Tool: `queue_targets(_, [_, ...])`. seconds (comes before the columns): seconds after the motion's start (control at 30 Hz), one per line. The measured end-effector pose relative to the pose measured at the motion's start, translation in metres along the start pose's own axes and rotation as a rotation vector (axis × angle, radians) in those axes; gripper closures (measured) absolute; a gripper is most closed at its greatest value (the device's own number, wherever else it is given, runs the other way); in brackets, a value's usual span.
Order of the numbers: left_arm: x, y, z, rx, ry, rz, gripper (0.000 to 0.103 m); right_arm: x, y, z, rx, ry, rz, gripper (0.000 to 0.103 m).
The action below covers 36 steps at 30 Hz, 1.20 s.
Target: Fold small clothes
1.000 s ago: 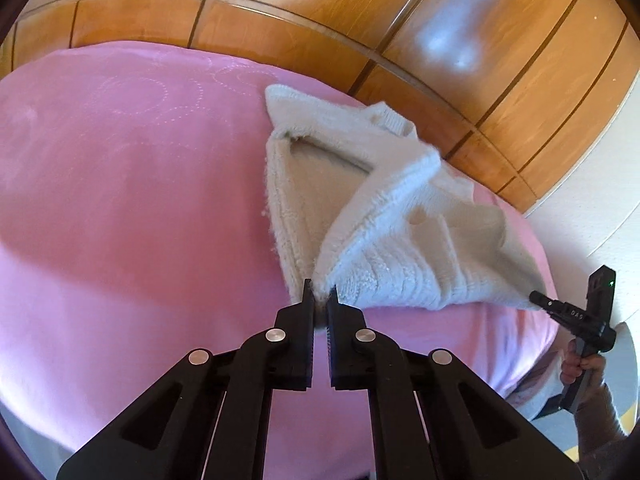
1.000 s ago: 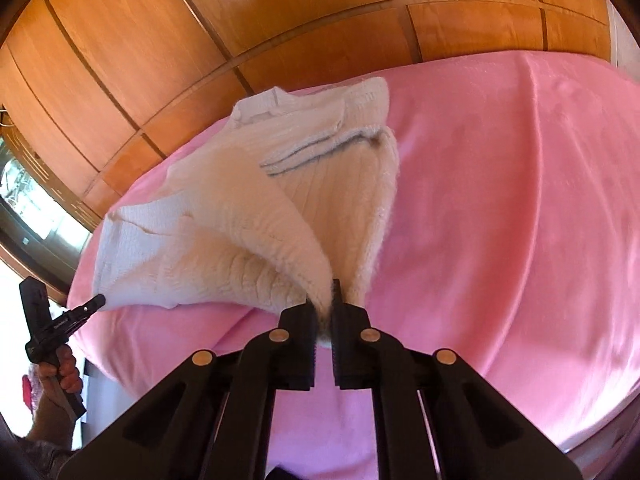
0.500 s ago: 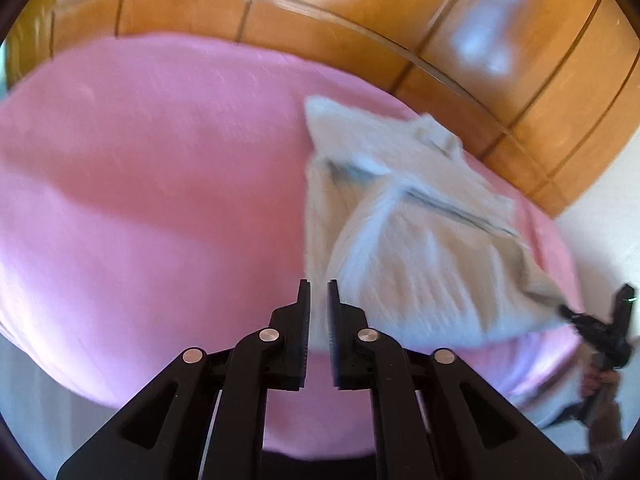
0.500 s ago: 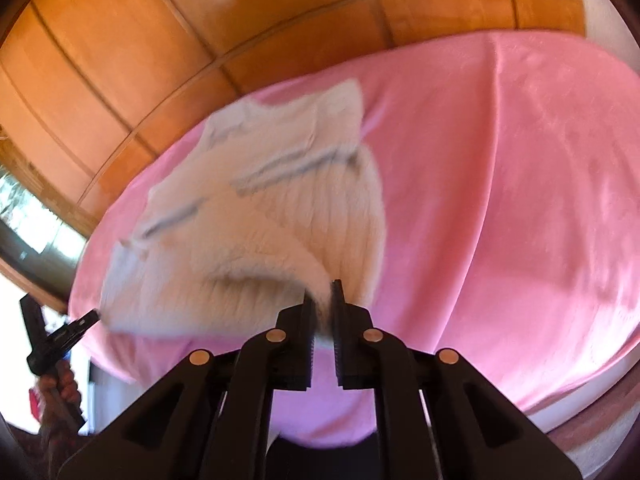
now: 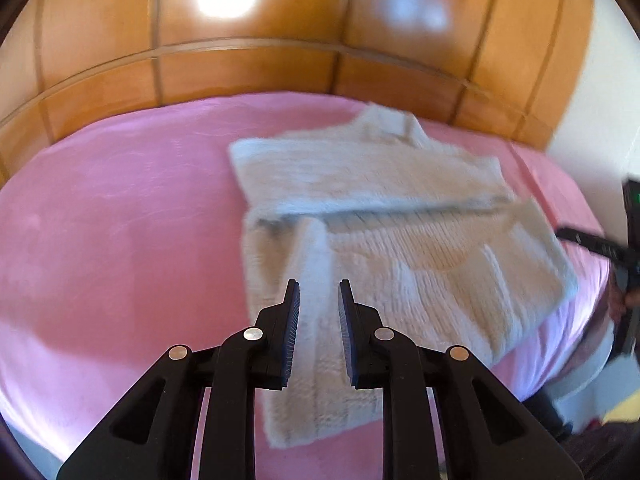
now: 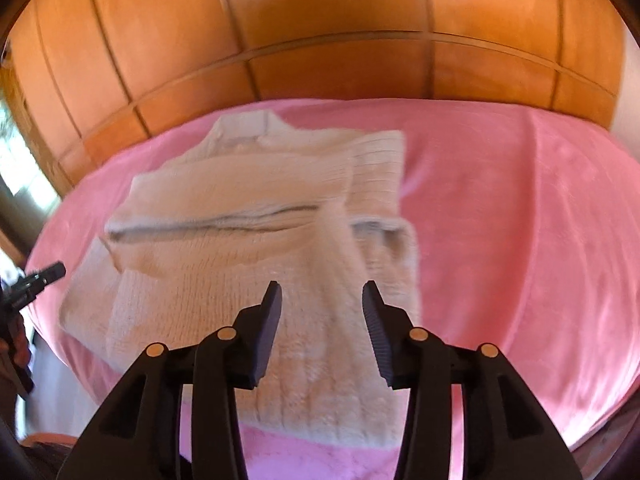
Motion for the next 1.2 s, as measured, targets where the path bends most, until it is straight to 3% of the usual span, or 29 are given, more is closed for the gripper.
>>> queue_targets(0.2, [-0.037,-0.001,0.016,-0.065,0.075,-0.06,0.082,-0.044,-0.003,-0.006,0.051,0.02,-0.051,0.056])
queue_targets(0.23, [-0.044,0.001,0.017,-0.075,0.096,-0.083,0.075,-0.051,-0.002,-0.006,0.068,0.039,-0.069,0.056])
queue_targets(0.27, [-0.054,0.002,0.019,-0.087,0.106,-0.111,0.058,-0.061,0.0,-0.004,0.093,0.062,-0.092,0.056])
queue_targets(0.3, [-0.063,0.003,0.019,-0.095,0.098,-0.125,0.05,-0.066,0.003,-0.003,0.103,0.065,-0.107,0.057])
queue_targets(0.37, [-0.076,0.006,0.02,-0.103,0.098,-0.14,0.049,-0.07,0.005,0.0,0.099,0.057,-0.109,0.062])
queue_targets(0.4, [-0.077,0.006,0.02,-0.102,0.099,-0.138,0.056,-0.07,0.005,0.001,0.097,0.056,-0.105,0.067])
queue_targets(0.43, [-0.079,0.006,0.02,-0.098,0.102,-0.134,0.067,-0.069,0.006,0.001,0.093,0.05,-0.099,0.083])
queue_targets(0.47, [-0.078,0.005,0.019,-0.087,0.107,-0.127,0.091,-0.067,0.006,0.001,0.094,0.051,-0.095,0.096])
queue_targets(0.5, [-0.075,0.003,0.017,-0.075,0.101,-0.115,0.097,-0.066,0.005,0.0,0.096,0.054,-0.092,0.097])
queue_targets(0.77, [-0.027,-0.025,-0.01,0.087,0.154,0.03,0.099,-0.033,-0.014,-0.001,0.077,0.031,-0.011,0.098])
queue_targets(0.9, [-0.029,-0.04,-0.026,0.159,0.113,0.079,0.099,-0.031,-0.028,0.006,0.052,0.063,0.034,0.098])
queue_targets(1.03, [-0.062,-0.048,-0.035,0.182,0.008,0.063,0.099,-0.061,-0.034,0.024,0.005,0.141,0.02,0.099])
queue_targets(1.1, [-0.082,-0.046,-0.037,0.172,-0.036,0.022,0.099,-0.082,-0.028,0.036,-0.052,0.151,-0.029,0.098])
queue_targets(1.2, [-0.099,-0.037,-0.032,0.154,-0.046,-0.055,0.098,-0.086,-0.024,0.036,-0.058,0.138,-0.04,0.097])
Point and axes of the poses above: each gripper's, at about its wrist camera, not at the fingertips, and x roughly against the way its jaws point, z to its right, y to its underside, the point moved 1 cm from there along -x, roughly the way its jaws point, and after that the axes turned 14 degrees about z, right-handed, at the moved point
